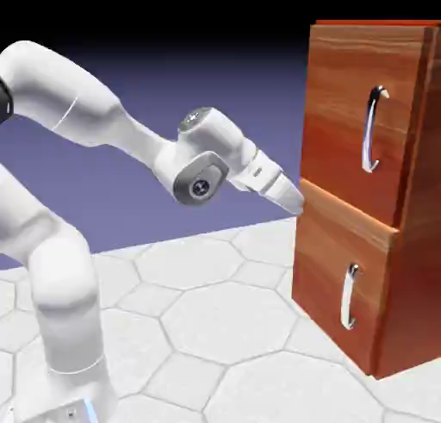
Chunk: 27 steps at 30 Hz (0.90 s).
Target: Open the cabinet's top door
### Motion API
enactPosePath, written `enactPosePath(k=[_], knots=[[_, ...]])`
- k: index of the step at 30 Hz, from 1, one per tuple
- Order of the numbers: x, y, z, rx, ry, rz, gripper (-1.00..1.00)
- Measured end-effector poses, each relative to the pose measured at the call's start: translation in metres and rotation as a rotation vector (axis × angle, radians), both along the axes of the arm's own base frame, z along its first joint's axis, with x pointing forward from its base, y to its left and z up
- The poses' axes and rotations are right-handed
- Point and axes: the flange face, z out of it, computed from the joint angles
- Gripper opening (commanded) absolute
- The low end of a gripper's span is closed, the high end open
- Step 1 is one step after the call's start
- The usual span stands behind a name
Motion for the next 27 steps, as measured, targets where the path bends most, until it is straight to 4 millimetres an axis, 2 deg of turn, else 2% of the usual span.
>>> enactPosePath(k=[14,27], knots=[[0.000,0.022,0.075,-0.015,-0.194,0.042,0.00],[-0.010,0.016,0.119,-0.009,-0.375,0.053,0.00]])
